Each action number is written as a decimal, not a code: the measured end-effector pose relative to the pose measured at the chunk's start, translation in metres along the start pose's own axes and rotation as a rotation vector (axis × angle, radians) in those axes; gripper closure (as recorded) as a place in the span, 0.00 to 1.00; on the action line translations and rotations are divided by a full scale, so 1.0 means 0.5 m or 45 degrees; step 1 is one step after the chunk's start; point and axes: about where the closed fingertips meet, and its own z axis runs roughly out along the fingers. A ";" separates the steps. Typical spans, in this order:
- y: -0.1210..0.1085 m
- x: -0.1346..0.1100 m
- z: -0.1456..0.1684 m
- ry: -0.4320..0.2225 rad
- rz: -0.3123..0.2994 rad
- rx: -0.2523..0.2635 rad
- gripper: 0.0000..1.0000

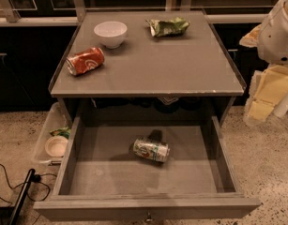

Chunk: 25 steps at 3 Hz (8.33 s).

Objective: Pick 7up can from top drawer and place on counter

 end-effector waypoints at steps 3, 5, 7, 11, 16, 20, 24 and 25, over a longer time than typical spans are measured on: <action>0.079 -0.014 0.110 -0.067 -0.045 -0.093 0.00; 0.156 -0.018 0.248 -0.119 -0.092 -0.189 0.00; 0.154 -0.021 0.456 -0.297 0.015 -0.233 0.00; 0.107 -0.053 0.660 -0.540 0.148 -0.217 0.00; 0.076 -0.174 0.783 -0.783 0.075 -0.186 0.19; 0.092 -0.162 0.770 -0.808 0.099 -0.205 1.00; 0.004 -0.042 0.452 -0.837 0.138 0.020 1.00; -0.033 -0.047 0.381 -0.832 0.091 0.111 1.00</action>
Offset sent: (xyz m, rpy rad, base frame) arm -0.0156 0.0111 -0.0513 0.0268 0.0656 0.0345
